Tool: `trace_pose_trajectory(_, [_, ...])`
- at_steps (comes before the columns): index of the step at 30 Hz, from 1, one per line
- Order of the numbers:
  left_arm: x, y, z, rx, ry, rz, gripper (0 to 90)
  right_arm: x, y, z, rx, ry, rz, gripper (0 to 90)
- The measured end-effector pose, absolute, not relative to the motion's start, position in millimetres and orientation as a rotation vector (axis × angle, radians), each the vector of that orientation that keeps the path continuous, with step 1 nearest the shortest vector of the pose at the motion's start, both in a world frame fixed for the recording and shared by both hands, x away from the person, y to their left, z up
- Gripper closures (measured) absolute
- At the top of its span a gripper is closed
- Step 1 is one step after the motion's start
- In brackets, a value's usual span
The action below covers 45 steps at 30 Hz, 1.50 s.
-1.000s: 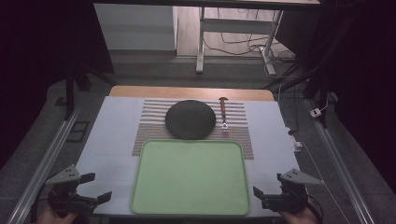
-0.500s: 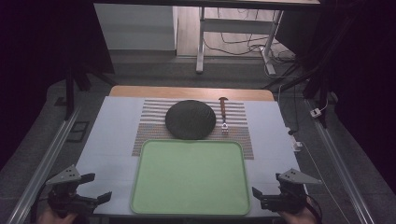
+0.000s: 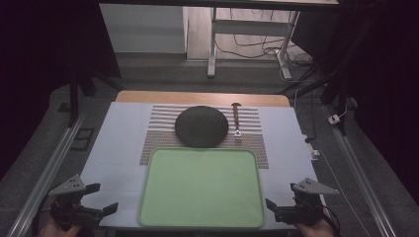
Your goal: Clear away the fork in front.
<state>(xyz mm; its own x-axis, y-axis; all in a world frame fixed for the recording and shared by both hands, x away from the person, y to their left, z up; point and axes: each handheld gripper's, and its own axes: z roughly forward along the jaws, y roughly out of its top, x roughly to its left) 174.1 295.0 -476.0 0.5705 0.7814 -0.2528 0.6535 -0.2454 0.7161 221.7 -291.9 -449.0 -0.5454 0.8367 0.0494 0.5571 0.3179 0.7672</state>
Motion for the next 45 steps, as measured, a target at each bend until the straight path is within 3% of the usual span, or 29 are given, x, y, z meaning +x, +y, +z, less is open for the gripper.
trace_pose_trajectory(45, [173.7,294.4,-475.7,1.984,1.135,0.205,0.0,277.2,-243.7,-445.3,1.067,2.383,1.121,0.0])
